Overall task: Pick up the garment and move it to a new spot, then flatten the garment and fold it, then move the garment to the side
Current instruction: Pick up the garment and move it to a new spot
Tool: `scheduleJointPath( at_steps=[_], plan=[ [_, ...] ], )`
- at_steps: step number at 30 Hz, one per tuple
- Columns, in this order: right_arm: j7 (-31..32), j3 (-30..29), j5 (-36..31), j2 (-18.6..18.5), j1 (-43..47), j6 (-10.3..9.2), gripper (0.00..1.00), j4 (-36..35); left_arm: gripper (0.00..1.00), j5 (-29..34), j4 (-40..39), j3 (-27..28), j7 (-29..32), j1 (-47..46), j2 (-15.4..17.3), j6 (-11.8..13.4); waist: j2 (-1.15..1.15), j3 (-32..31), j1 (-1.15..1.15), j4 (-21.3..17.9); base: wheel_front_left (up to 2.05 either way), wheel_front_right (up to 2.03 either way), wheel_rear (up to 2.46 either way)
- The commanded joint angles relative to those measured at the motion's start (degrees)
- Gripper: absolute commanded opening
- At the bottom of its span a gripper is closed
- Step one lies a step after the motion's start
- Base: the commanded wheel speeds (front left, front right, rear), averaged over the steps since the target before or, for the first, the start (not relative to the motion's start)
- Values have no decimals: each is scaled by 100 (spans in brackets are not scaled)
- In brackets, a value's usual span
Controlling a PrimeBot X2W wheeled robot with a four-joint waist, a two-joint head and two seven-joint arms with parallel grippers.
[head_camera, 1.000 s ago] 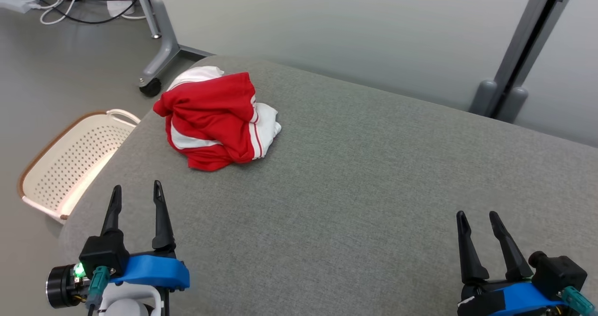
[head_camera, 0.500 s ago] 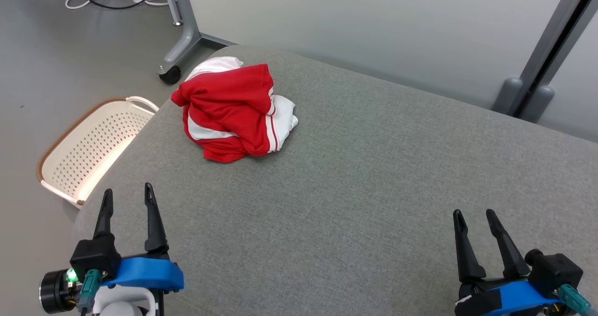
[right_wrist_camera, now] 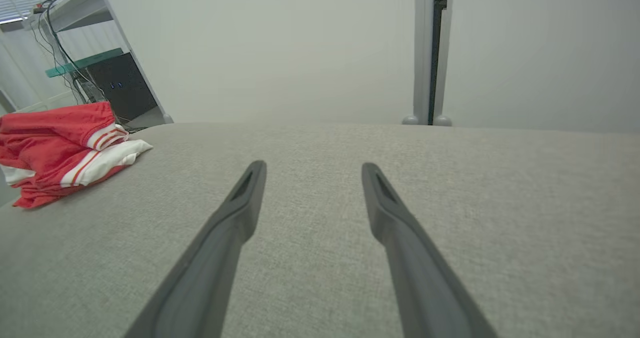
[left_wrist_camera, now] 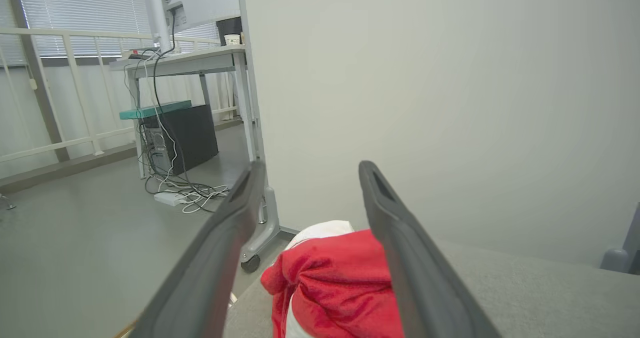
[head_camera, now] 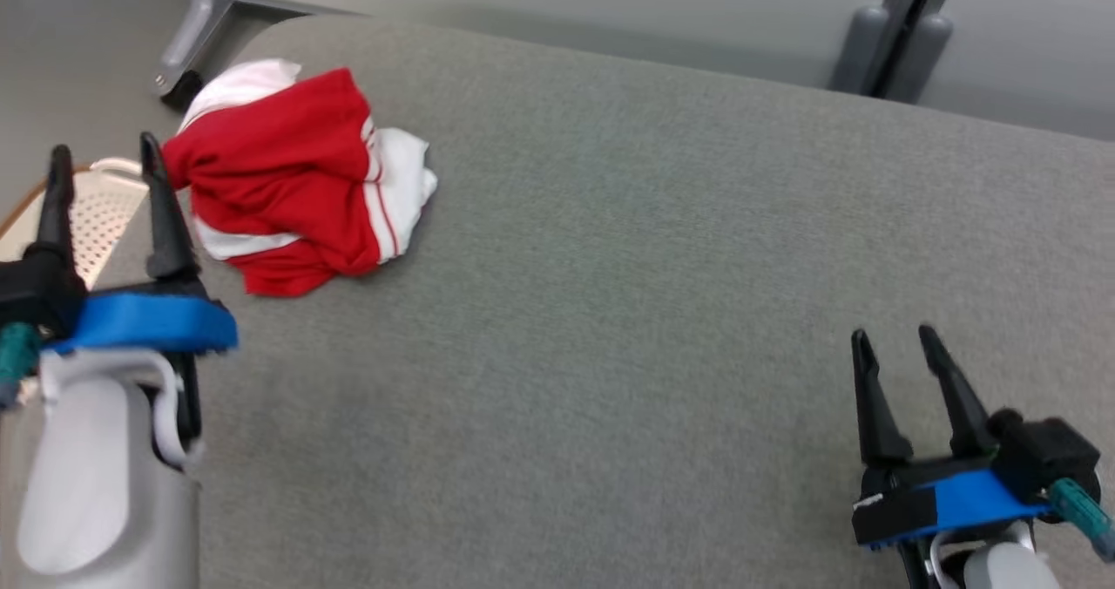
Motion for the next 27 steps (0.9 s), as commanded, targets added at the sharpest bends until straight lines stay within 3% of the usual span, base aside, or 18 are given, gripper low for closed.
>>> scheduleJointPath(
  at_steps=[1, 9, 17, 22, 27],
  plan=[
    [-22, -45, -61, -38, -107, 3, 100, -68, 100, 4, 74, 61, -14, -205, 103, -34, -1, 105, -1, -109, 0, 0, 0],
    [-22, -240, -270, -144, -387, 3, 100, -370, 100, -91, 809, 389, -13, -1460, 701, -147, -1, 805, -1, -844, 0, 0, 0],
    [-21, -307, -308, -249, -461, 3, 100, -633, 100, -204, 2333, 472, 639, -2284, 1267, -226, -1, 1322, -1, -1208, 0, 0, 0],
    [-18, -385, -306, -281, -508, 3, 100, -743, 100, -172, 3098, 311, 1017, -2577, 1397, -361, -1, 1500, -1, -1203, 0, 0, 0],
    [10, -368, -341, -249, -531, 3, 100, -780, 100, -356, 3717, 296, 1509, -2643, 1319, -464, -1, 1507, -1, -1187, 0, 0, 0]
  ],
)
